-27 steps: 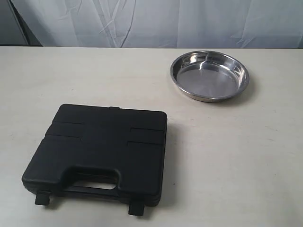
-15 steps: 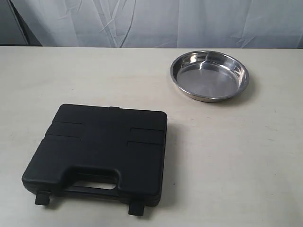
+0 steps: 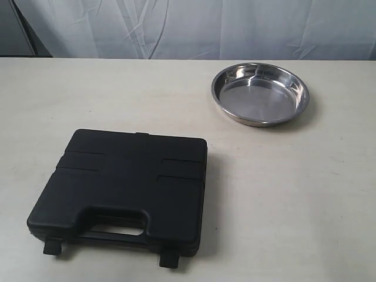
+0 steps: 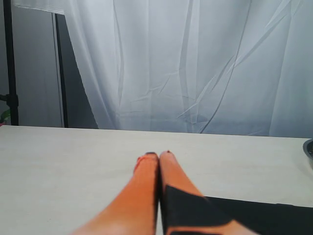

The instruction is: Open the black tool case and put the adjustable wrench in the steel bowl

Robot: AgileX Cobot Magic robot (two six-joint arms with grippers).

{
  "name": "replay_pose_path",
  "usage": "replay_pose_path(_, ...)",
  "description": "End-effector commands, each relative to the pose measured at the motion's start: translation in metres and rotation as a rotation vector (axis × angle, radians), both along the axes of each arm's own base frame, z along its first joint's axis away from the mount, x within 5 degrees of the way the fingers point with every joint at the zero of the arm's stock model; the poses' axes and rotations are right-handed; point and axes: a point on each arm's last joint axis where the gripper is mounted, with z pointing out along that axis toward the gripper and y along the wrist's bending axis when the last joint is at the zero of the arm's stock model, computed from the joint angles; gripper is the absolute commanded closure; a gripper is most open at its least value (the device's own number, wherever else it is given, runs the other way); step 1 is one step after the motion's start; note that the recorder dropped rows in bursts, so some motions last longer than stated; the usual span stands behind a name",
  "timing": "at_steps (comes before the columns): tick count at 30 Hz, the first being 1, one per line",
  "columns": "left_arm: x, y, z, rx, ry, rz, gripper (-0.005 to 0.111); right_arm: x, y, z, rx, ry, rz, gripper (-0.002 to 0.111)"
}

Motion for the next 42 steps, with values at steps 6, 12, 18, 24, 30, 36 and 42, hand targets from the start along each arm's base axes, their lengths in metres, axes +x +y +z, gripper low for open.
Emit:
replay_pose_path(6,0.0,0.0,-0.001,-0.002,-0.003,-0.005,0.107,-0.019,0.0,0.048,0.554,-0.533,0.213,0.108)
replay_pose_path(12,0.0,0.0,-0.001,-0.002,-0.003,-0.005,0.107,-0.023,-0.014,0.051,0.936,-0.624,0.241,0.108)
replay_pose_path(18,0.0,0.0,-0.001,-0.002,0.0,-0.005,0.107,-0.023,-0.015,0.058,0.986,-0.585,0.234,0.109)
replay_pose_path(24,0.0,0.0,-0.001,-0.002,-0.002,-0.005,0.107,-0.033,-0.004,0.104,0.525,-0.561,0.16,0.109)
replay_pose_path(30,0.0,0.0,-0.001,-0.002,-0.002,-0.005,0.107,-0.027,-0.003,0.184,-0.025,-0.55,-0.044,0.109)
replay_pose_path(36,0.0,0.0,-0.001,-0.002,-0.002,-0.005,0.107,0.045,-0.001,0.225,-0.071,-0.232,-0.027,0.109)
replay_pose_path(42,0.0,0.0,-0.001,-0.002,-0.002,-0.005,0.107,0.121,0.039,0.192,-0.331,0.458,0.304,0.109)
